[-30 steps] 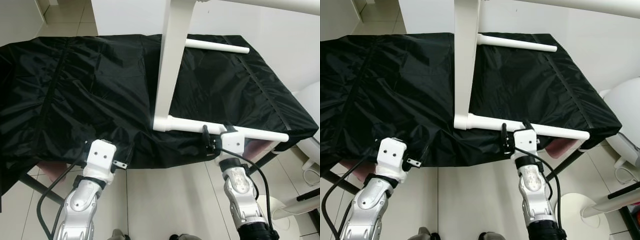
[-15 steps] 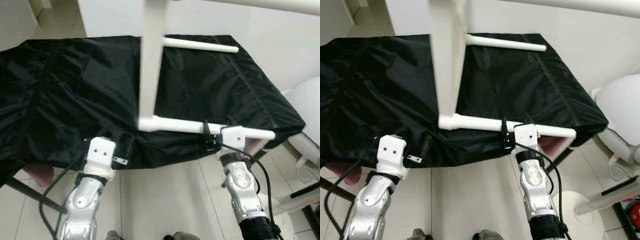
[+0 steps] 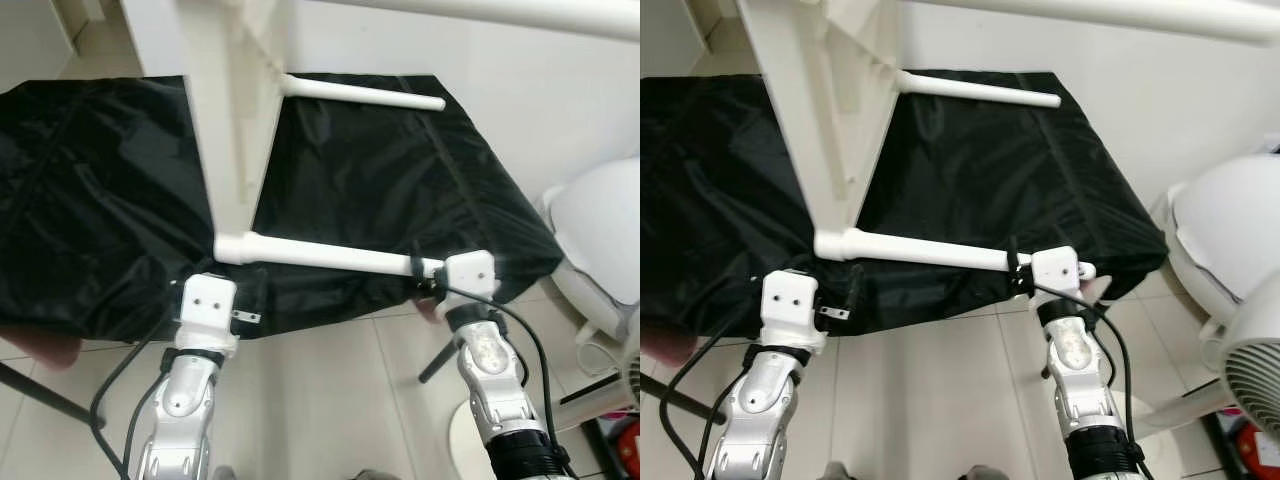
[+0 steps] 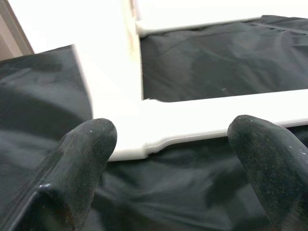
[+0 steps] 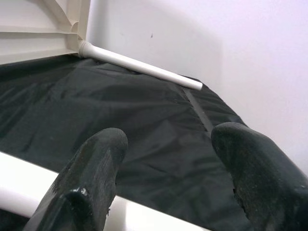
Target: Building children table
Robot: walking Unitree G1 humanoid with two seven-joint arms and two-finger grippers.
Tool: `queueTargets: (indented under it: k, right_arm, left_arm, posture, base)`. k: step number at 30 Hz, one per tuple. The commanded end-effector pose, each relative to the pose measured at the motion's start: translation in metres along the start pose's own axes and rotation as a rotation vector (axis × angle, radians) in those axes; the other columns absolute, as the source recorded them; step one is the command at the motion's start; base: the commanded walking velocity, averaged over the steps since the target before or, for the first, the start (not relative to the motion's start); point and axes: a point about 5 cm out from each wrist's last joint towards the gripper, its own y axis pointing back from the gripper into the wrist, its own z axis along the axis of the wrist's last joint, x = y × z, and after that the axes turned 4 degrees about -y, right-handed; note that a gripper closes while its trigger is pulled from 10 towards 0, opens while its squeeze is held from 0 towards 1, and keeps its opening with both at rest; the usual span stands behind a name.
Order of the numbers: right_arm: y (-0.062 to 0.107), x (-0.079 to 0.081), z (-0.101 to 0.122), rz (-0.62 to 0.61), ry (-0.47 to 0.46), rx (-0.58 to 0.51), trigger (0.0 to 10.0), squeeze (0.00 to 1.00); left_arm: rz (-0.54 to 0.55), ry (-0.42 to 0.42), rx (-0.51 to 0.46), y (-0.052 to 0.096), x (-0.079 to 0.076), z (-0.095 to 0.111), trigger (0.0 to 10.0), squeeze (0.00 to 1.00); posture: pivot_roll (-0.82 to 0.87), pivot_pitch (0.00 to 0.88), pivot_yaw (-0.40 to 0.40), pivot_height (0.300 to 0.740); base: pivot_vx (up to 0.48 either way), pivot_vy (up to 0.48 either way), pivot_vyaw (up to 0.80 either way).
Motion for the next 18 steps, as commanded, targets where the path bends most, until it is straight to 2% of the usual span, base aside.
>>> queueTargets:
  k: [1, 18]
  right_arm:
    - [0.001, 0.005, -0.001, 0.018, -0.011, 0.005, 10.0, 0.0]
    - [-0.004, 0.0, 0.004, 0.011, -0.006, -0.018, 10.0, 0.0]
  left_arm:
    - [0.044, -0.01, 0.025, 0.001, 0.005, -0.004, 10.0, 0.0]
    - [0.087, -0.011, -0.001, -0.007, 0.012, 0.006, 10.0, 0.0]
  posture:
    - [-0.08, 0.063, -0.028, 0.74]
    - [-0.08, 0.065, -0.022, 0.74]
  base:
    - [0.0, 0.0, 0.0]
    - [0.0, 0.0, 0.0]
